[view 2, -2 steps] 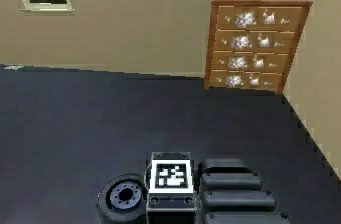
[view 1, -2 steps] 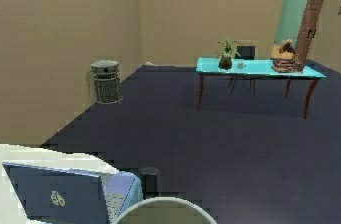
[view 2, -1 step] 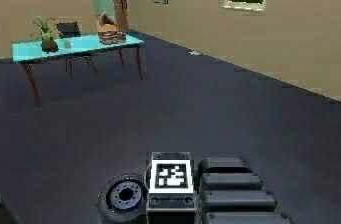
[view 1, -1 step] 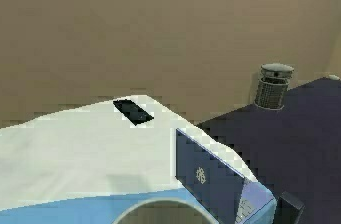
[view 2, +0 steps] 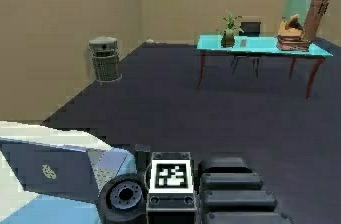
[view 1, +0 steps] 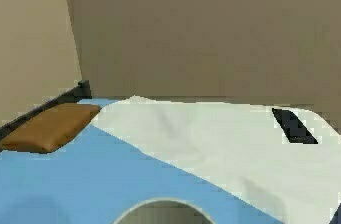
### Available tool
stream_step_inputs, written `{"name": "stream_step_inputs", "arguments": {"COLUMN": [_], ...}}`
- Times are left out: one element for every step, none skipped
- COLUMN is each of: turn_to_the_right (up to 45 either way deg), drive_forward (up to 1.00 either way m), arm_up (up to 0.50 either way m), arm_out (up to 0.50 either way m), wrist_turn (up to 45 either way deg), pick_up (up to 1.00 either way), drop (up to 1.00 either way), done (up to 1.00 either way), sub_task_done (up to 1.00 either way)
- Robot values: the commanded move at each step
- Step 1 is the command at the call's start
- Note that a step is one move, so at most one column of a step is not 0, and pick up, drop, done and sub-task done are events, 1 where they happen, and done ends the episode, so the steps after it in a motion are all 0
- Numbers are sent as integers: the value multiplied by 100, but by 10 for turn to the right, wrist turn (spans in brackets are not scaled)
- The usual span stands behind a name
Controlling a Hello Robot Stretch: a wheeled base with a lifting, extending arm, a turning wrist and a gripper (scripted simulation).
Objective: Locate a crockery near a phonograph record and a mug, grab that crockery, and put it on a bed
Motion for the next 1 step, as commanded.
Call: {"name": "stream_step_inputs", "arguments": {"turn_to_the_right": [-450], "drive_forward": [0], "arm_up": [0], "arm_out": [0], "wrist_turn": [0], "pick_up": [0], "drop": [0], "done": [0], "sub_task_done": [0]}}
